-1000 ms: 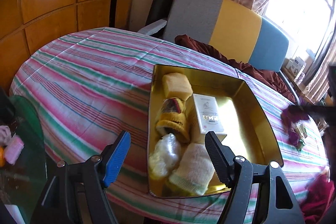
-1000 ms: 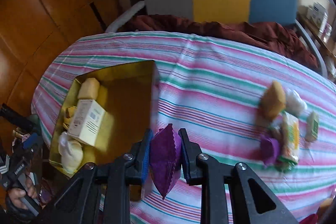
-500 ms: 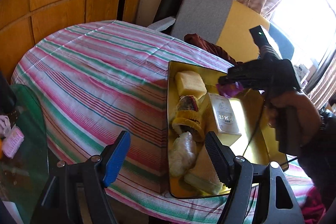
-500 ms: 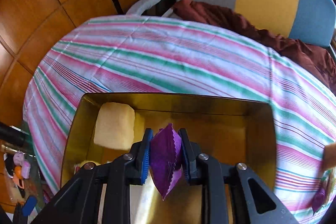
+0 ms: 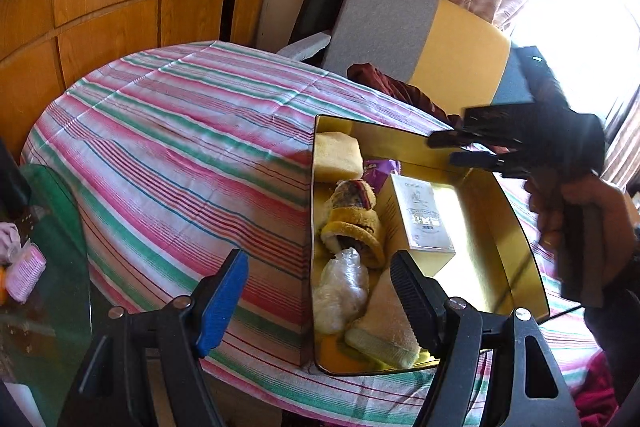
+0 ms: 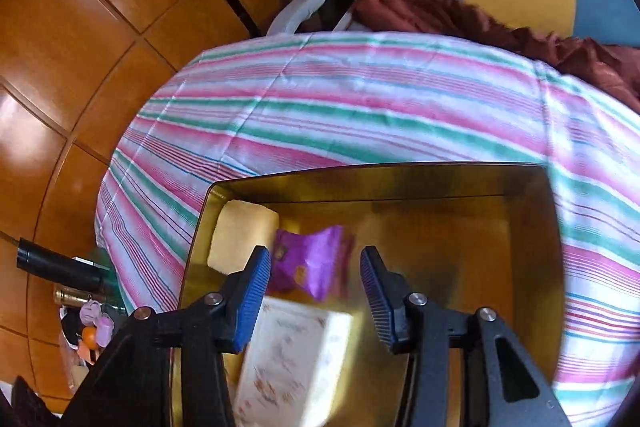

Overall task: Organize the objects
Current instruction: 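Carry the purple candy into the gold box and open the right gripper, then move the right gripper to the WEIDAN snack bag and grasp it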

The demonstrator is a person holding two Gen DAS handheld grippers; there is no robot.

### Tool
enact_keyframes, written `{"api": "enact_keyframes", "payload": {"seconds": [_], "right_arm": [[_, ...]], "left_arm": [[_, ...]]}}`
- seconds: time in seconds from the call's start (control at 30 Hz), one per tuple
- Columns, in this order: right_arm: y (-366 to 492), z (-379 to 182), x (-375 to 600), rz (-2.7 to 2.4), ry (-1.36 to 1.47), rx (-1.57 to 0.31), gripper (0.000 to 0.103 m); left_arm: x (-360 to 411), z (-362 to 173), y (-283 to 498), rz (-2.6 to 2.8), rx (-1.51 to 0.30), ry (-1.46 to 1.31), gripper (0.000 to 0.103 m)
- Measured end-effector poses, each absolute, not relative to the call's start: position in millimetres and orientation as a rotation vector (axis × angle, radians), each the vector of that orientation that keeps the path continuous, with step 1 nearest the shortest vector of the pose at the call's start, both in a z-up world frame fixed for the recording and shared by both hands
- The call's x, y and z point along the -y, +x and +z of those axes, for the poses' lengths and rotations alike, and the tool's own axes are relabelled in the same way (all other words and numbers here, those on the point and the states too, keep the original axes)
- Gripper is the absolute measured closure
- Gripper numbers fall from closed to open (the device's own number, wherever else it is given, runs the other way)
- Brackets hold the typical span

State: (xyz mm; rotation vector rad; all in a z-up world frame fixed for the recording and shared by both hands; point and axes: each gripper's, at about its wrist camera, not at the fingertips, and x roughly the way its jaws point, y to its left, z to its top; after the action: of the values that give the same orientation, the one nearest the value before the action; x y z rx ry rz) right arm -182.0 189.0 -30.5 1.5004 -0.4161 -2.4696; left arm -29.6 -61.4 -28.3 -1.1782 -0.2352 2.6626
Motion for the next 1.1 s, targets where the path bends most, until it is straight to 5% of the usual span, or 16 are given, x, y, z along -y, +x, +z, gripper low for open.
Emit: {"api": "enact_keyframes", "payload": {"seconds": [0.53, 1.1], "right_arm": [[-60, -2, -257, -2.711, 1.401, 0.047, 0.054], [-7, -14, -438, -3.029, 1.530, 0.260, 0.054]], "left_arm": [[17, -5, -5, 2.664, 0.055, -1.118, 0.026], [-54, 2, 8, 2.556, -0.160, -1.055, 0.025]]}}
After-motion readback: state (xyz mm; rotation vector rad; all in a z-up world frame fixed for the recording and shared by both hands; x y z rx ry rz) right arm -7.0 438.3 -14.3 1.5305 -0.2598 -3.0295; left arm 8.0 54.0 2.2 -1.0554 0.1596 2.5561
